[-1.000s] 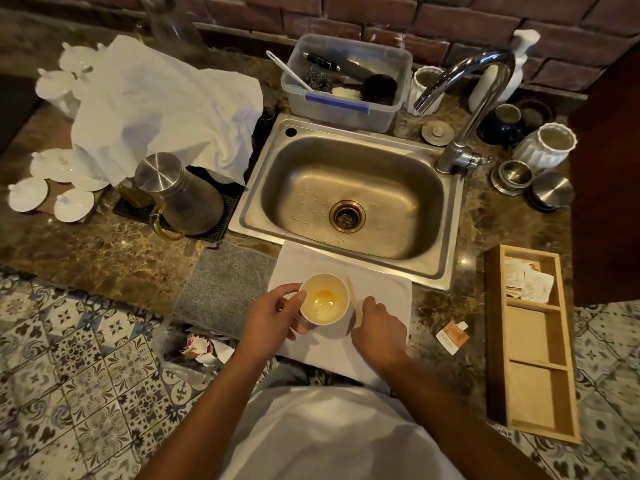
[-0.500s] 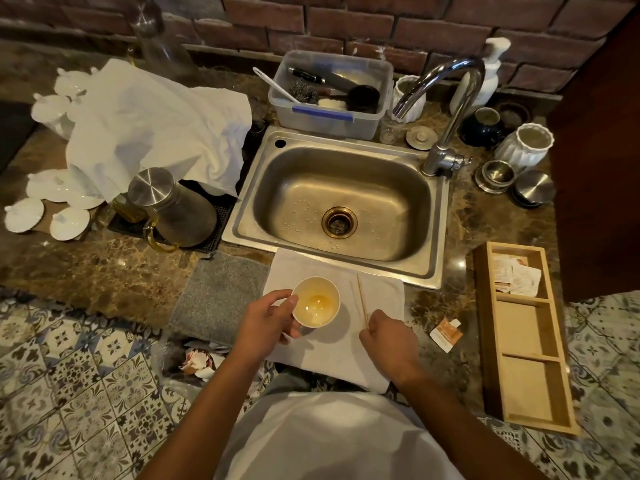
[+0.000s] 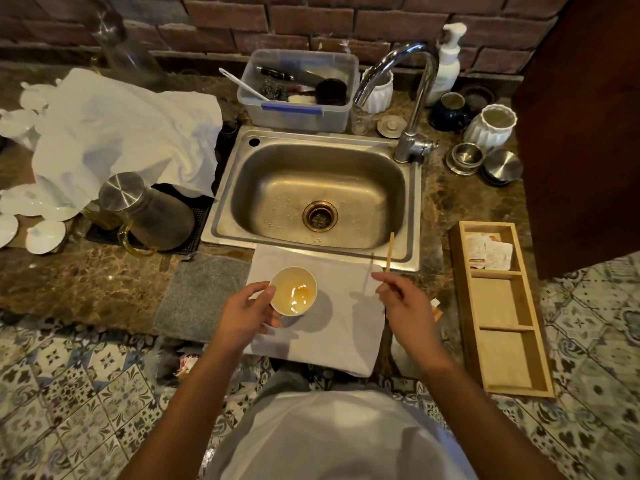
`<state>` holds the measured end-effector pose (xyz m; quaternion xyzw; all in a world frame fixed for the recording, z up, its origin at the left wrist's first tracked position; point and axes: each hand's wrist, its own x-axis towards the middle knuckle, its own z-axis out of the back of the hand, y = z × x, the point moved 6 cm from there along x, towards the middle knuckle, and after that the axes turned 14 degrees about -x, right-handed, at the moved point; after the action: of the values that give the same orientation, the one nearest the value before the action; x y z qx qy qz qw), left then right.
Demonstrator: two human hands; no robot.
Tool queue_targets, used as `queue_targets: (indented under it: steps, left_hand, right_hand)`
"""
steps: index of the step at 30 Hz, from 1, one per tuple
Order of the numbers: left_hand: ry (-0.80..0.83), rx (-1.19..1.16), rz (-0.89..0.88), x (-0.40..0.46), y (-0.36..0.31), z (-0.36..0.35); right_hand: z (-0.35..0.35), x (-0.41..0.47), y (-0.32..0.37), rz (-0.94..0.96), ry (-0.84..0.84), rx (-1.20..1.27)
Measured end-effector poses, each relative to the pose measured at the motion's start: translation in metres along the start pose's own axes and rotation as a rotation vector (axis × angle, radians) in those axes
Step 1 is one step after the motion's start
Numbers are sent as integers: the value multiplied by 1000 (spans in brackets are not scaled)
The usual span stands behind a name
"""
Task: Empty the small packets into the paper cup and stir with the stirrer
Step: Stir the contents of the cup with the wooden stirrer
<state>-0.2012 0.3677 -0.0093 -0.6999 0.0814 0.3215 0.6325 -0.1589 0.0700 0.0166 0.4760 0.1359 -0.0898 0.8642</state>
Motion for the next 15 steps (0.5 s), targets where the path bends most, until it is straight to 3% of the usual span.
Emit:
queue_targets:
  steps: [5,9,15]
  left_hand:
    - [-18,-20,-1,-2,1,-2]
    - [-10,-9,2,-1,3,0]
    - [92,24,-28,1,-1,1]
  right_hand:
    - [16,-7,46,110,49,117]
    - [31,-19,85,245,-30,173]
    - [24,-28,113,263,-65,246]
